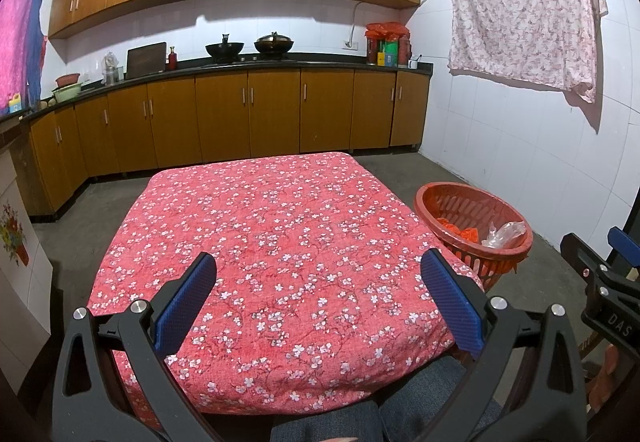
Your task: Collect trash
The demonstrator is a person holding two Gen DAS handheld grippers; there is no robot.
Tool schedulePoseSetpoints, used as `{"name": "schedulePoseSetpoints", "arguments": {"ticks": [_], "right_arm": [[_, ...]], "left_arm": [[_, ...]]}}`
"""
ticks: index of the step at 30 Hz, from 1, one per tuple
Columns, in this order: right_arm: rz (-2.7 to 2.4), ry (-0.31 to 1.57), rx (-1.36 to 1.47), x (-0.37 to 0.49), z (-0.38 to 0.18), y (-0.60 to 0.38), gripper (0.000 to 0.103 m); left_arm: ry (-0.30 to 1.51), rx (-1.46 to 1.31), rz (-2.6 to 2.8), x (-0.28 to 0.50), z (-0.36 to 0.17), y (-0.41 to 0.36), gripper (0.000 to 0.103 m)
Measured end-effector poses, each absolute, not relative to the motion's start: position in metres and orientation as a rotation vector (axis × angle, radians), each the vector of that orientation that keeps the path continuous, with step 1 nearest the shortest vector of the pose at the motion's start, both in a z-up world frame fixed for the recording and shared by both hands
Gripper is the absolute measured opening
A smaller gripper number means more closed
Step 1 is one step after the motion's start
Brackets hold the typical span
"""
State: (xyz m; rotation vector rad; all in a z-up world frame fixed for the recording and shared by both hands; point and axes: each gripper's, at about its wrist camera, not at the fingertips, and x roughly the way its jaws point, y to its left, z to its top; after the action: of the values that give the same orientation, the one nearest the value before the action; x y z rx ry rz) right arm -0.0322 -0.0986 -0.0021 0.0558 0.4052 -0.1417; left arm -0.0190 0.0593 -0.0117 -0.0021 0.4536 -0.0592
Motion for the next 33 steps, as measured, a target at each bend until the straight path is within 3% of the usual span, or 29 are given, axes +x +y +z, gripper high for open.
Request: {"name": "schedulePoseSetpoints", "arguments": {"ticks": [33], "right_arm": [[-0.142, 0.405, 0.057, -0.0323, -0.0021, -0.0993, 0.098]], "left_arm": [[0.454, -0.002, -0.047, -0.0191, -0.011, 0.0612, 0.101]]}}
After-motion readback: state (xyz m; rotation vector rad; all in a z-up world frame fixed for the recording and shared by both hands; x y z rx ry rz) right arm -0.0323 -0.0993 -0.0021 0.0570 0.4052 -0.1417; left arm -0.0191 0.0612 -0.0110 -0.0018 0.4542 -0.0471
